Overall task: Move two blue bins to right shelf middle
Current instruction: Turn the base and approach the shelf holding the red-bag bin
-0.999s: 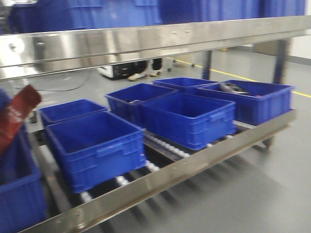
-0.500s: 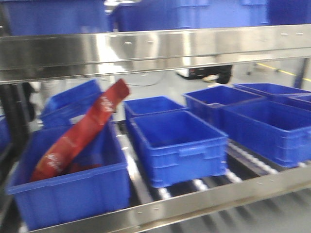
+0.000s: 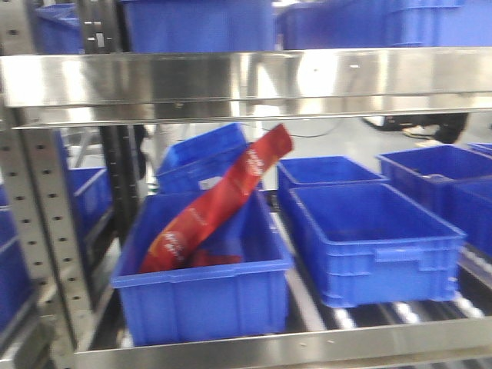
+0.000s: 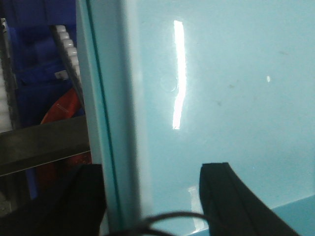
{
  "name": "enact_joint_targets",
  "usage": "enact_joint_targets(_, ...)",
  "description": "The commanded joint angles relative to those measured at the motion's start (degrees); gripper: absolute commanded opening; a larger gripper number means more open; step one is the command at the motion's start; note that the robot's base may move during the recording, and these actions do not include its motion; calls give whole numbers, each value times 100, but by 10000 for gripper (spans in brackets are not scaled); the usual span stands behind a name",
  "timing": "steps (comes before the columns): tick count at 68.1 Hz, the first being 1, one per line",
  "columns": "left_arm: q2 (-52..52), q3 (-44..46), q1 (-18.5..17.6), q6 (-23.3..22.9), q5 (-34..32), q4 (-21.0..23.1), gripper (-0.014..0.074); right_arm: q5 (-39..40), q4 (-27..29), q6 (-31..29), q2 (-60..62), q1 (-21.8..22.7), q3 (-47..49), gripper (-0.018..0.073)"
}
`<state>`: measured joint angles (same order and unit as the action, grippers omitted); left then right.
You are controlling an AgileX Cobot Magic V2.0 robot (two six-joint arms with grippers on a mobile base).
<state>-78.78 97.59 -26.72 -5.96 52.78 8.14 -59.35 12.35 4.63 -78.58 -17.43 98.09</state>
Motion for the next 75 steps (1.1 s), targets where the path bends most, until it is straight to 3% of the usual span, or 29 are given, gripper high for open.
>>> enact_joint_targets(1, 148, 116, -25, 265, -320, 268, -111, 453, 23, -111, 49, 7, 65, -154)
enact_joint_targets(75, 148, 116, -25, 265, -320, 268, -111, 453, 23, -111, 49, 7, 65, -154)
